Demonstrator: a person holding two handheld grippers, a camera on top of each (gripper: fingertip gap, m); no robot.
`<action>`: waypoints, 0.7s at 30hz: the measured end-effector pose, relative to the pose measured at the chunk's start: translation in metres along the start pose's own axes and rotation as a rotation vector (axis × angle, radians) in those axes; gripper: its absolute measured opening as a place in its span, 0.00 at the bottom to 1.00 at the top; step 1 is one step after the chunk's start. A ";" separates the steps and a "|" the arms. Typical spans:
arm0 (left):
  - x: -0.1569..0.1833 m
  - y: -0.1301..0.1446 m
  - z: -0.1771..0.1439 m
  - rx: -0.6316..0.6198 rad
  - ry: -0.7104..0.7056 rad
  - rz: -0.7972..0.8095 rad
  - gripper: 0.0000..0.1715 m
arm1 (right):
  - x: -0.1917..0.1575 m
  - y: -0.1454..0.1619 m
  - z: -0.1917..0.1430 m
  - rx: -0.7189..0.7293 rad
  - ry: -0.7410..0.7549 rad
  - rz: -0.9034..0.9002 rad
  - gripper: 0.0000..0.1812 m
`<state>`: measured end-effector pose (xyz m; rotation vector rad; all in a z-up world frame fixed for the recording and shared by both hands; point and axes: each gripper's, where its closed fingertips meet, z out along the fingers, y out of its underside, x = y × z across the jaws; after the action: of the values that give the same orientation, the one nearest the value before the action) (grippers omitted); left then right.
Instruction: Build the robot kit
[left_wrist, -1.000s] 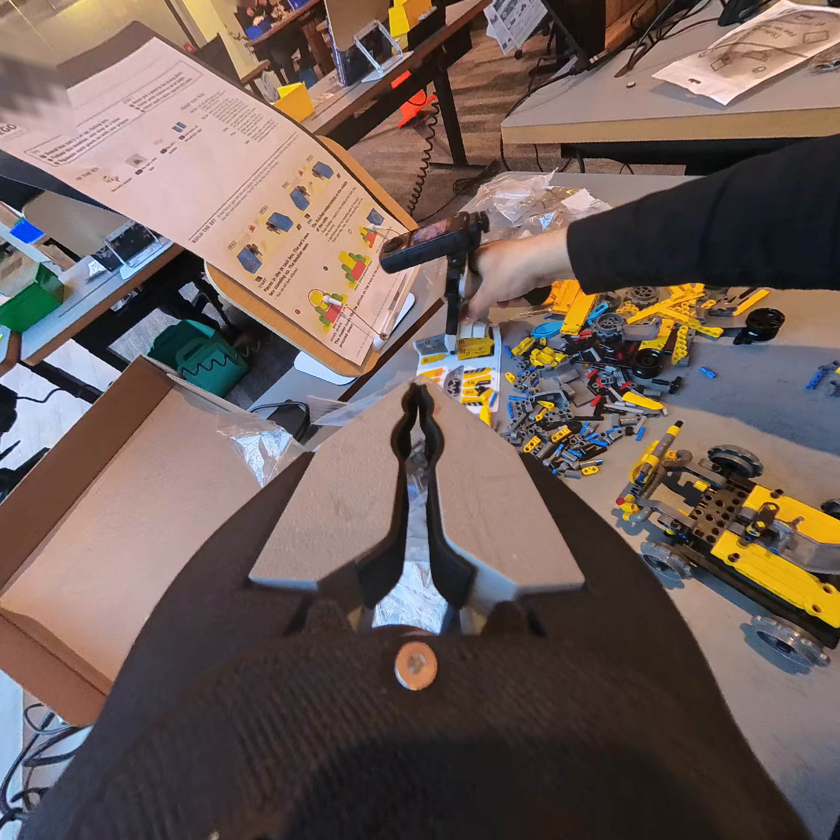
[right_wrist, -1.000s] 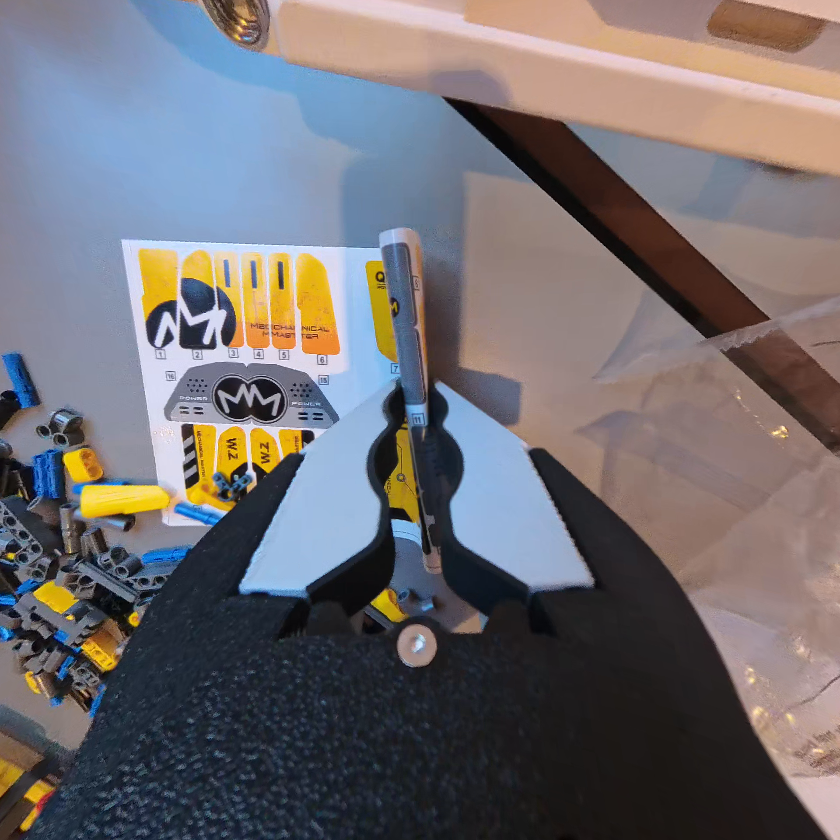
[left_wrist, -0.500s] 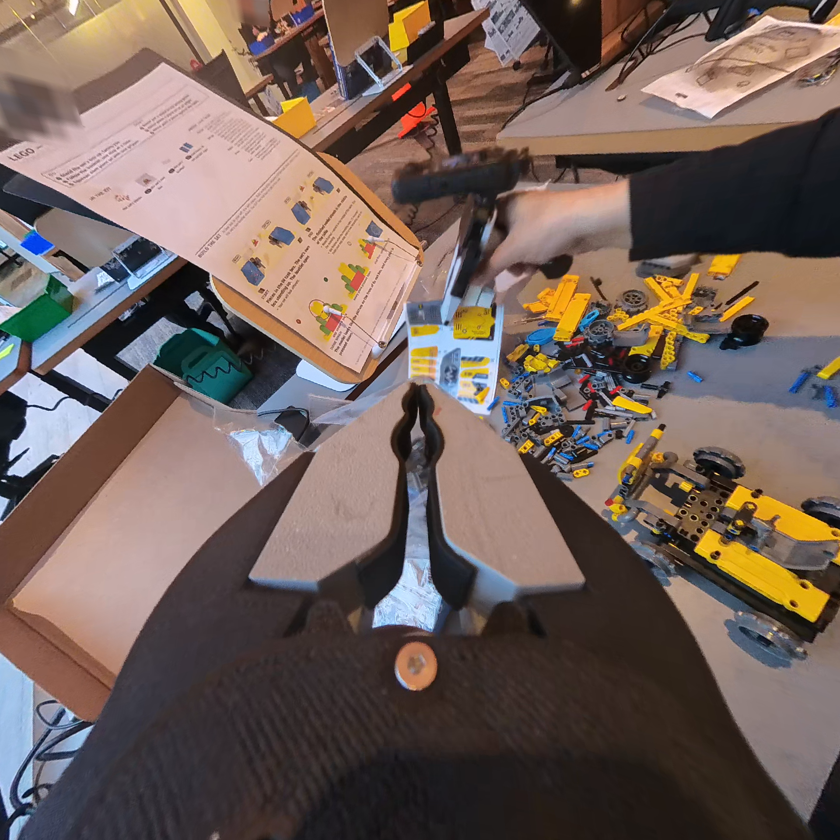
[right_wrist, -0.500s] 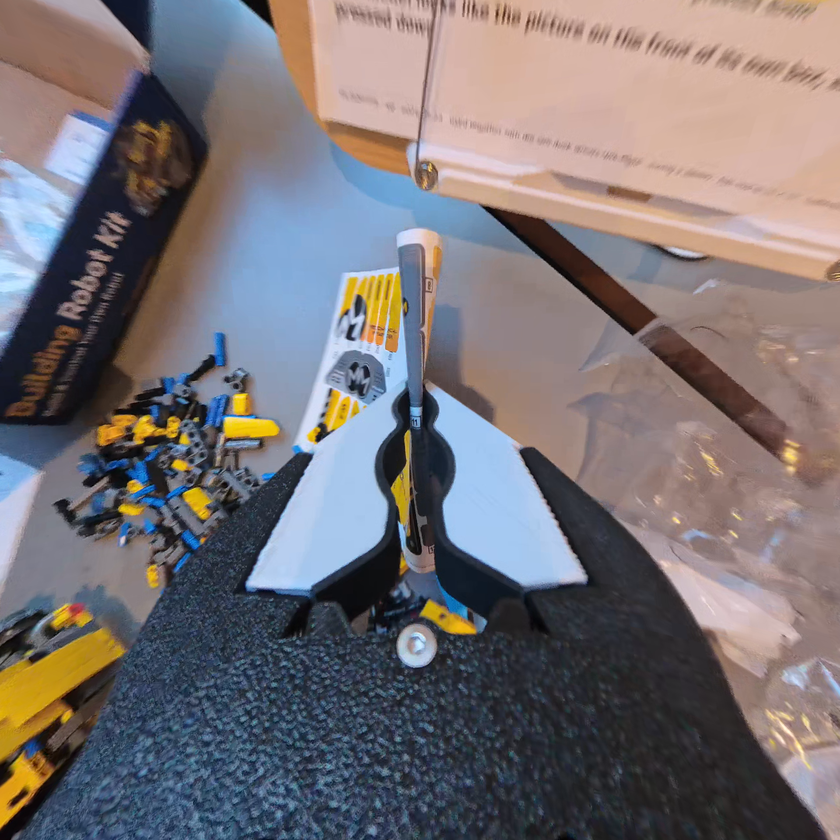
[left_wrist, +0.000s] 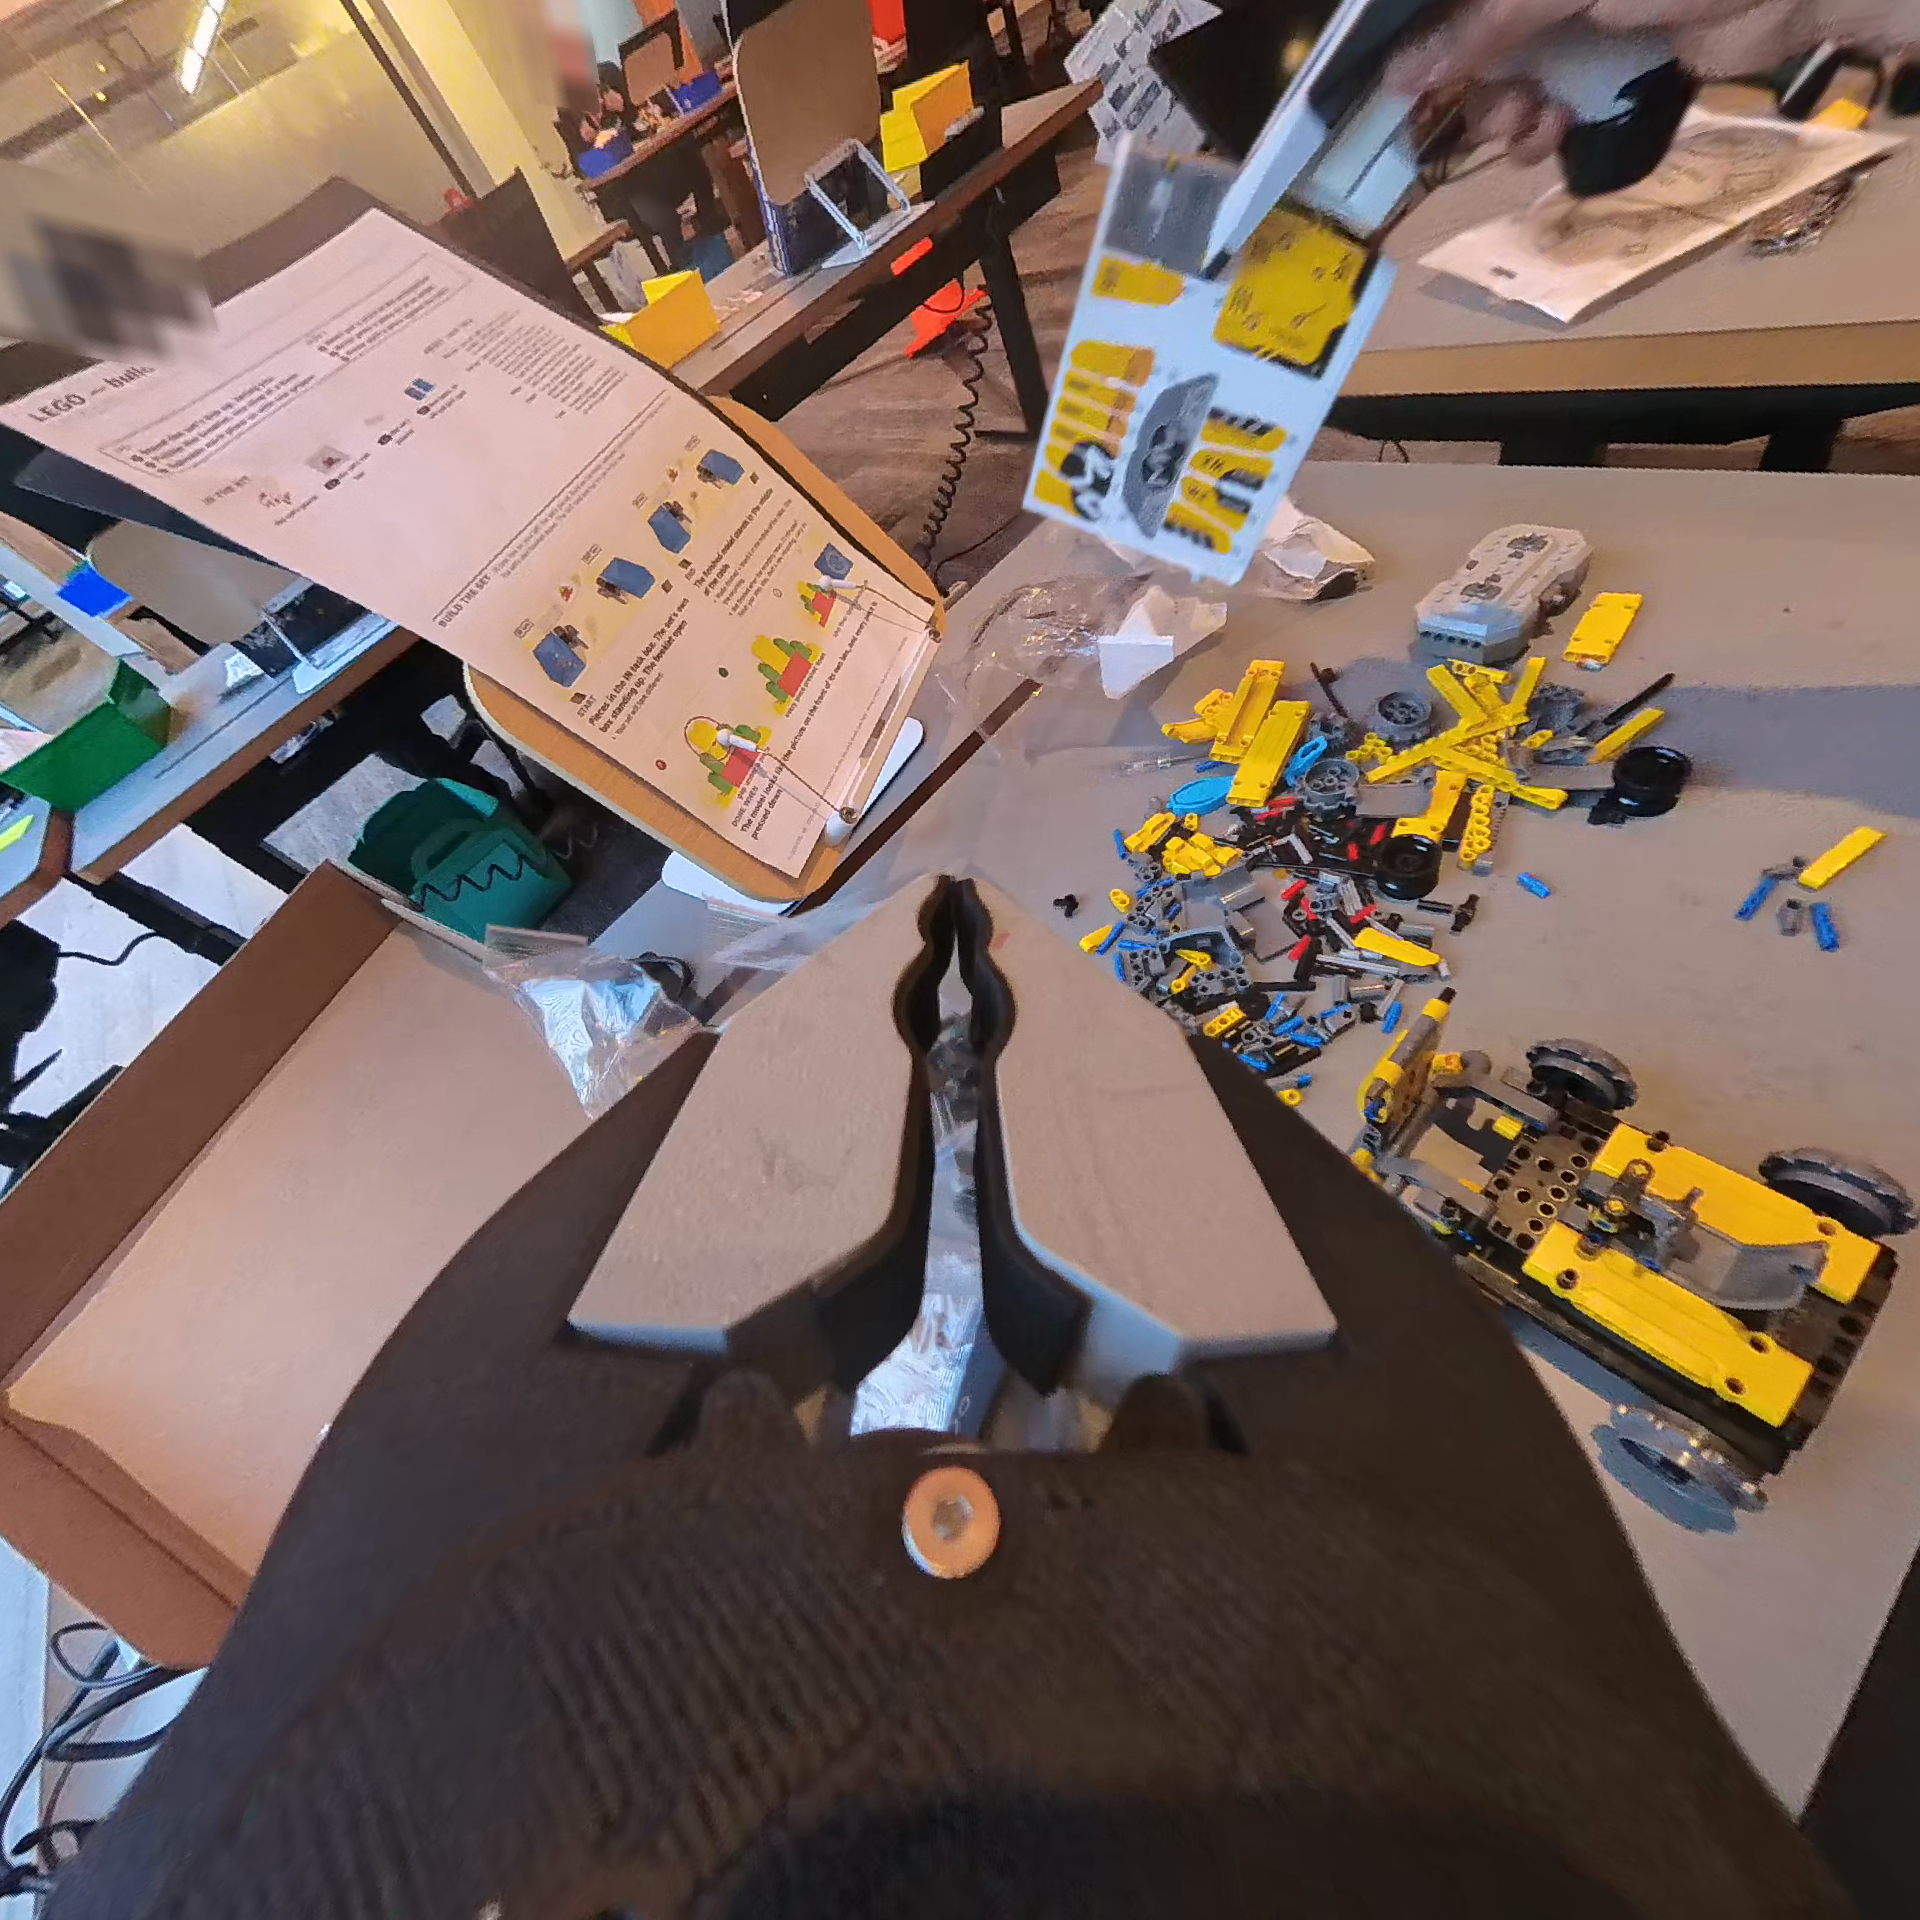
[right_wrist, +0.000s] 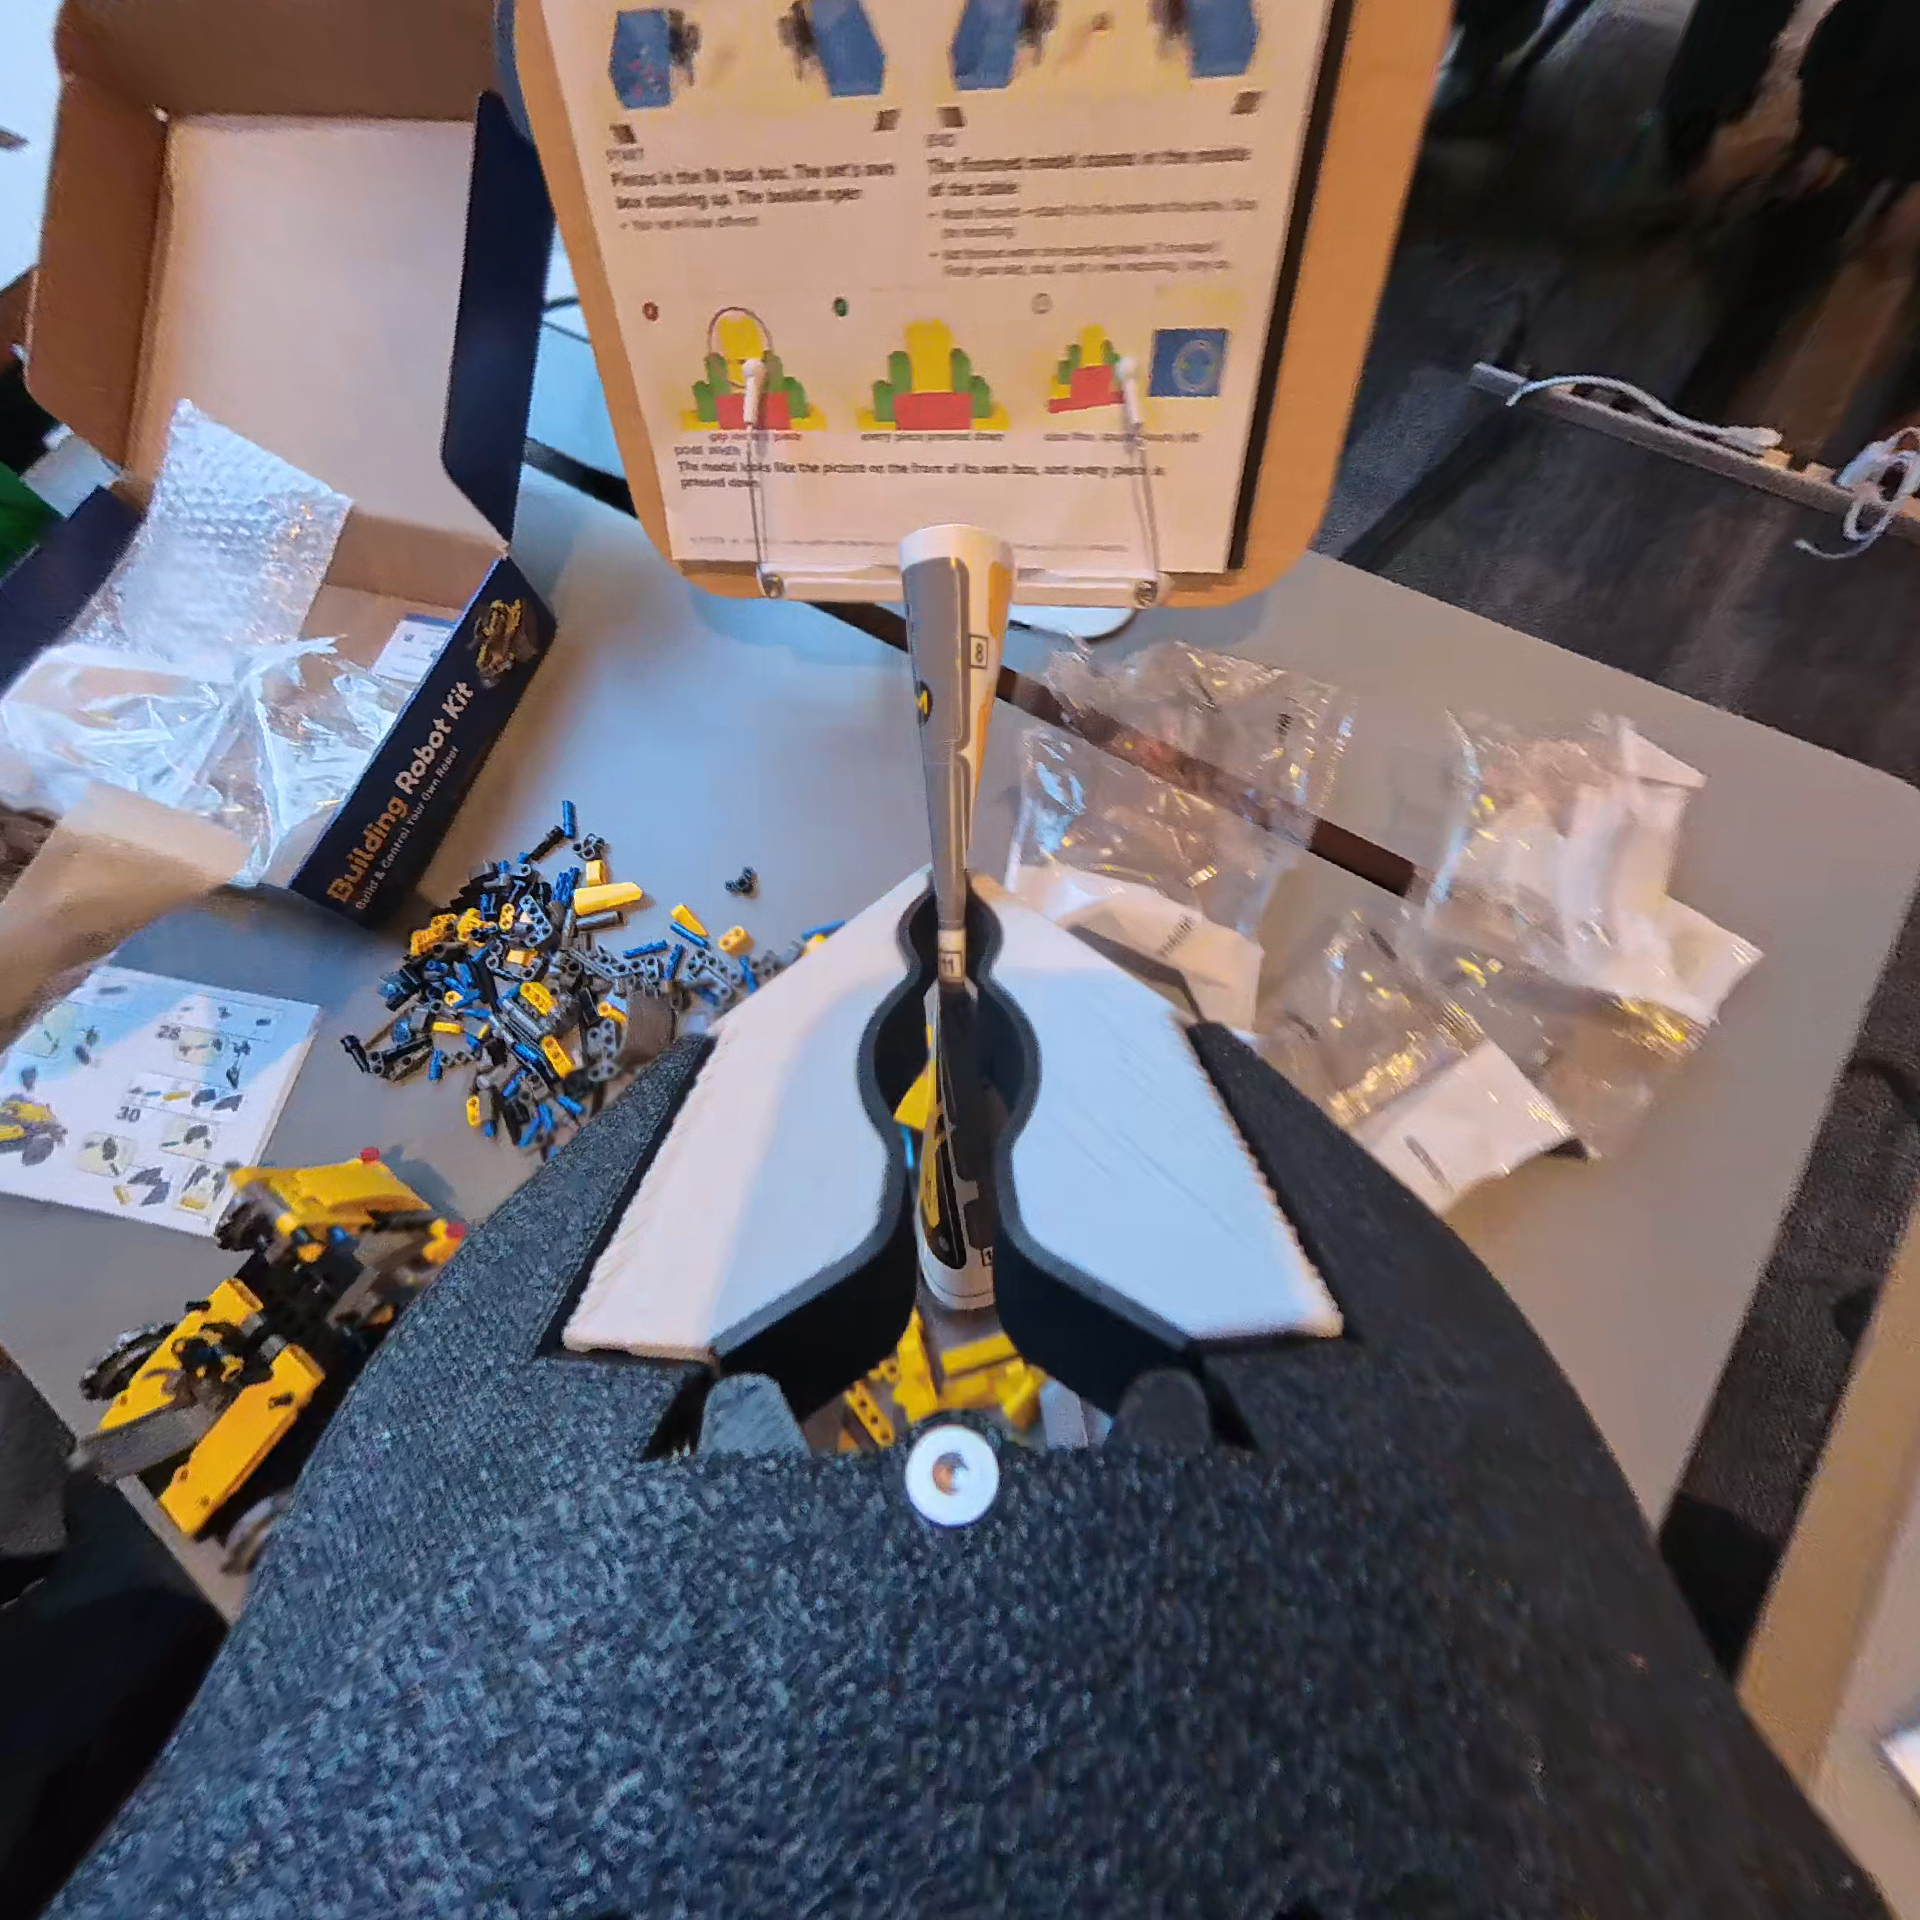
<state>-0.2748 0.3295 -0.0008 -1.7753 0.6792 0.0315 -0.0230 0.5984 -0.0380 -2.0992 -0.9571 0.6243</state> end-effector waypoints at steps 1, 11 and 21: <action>0.002 -0.001 0.000 0.001 0.000 0.002 0.00 | 0.007 0.005 -0.014 0.012 0.011 0.011 0.00; 0.021 -0.017 0.010 0.036 0.036 0.015 0.00 | 0.071 0.083 -0.114 0.033 0.108 0.152 0.00; 0.034 -0.027 0.020 0.030 0.050 0.029 0.00 | 0.099 0.107 -0.096 0.145 0.088 0.305 0.00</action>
<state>-0.2280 0.3376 0.0046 -1.7418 0.7377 -0.0033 0.1469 0.5877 -0.0755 -2.1385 -0.5300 0.7242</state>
